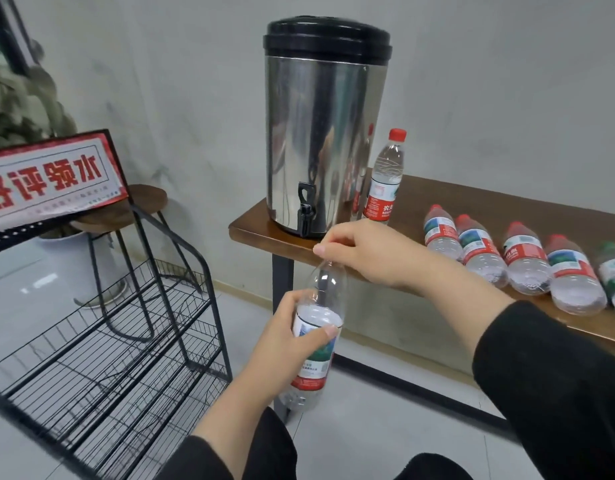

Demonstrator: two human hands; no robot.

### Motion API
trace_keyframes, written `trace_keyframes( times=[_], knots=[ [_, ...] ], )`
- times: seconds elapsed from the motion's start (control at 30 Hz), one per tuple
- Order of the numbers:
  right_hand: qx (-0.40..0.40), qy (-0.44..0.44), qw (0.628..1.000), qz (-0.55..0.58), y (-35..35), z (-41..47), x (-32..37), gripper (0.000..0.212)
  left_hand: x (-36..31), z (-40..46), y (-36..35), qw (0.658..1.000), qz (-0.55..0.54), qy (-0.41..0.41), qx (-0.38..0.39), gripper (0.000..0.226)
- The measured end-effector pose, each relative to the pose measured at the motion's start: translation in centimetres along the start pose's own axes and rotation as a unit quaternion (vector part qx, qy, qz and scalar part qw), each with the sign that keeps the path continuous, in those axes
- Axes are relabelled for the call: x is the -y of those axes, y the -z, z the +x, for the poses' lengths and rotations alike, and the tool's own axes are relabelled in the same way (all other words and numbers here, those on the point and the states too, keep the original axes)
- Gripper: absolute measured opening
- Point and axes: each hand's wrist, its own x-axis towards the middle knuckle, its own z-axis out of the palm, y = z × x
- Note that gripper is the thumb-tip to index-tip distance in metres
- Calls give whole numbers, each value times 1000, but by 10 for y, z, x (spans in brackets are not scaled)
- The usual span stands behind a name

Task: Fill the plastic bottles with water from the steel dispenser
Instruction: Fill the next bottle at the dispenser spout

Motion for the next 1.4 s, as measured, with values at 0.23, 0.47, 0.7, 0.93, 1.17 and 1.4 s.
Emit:
trace_keyframes(
  times=[0.23, 0.47, 0.7, 0.93, 1.17, 1.4],
  knots=[
    [76, 62, 995, -26, 14, 5, -9, 22, 8, 8, 14, 994, -69, 55, 63, 52],
    [-77, 32, 993, 83, 14, 32, -15, 32, 22, 26, 20, 994, -62, 80, 48, 53],
    [-200, -31, 979, 13, 20, 72, -24, 40, 37, 70, 28, 993, -5, 104, -49, 66],
    [-101, -48, 984, -140, 24, 112, -2, 43, 34, 113, 32, 990, 61, 107, -66, 70],
    [-47, -31, 972, -226, 20, 134, 7, 32, 41, 131, 34, 991, 72, 91, -60, 68],
    [-171, 56, 929, -324, 4, 125, -5, 32, 44, 131, 31, 995, 46, 75, -51, 64]
  ],
)
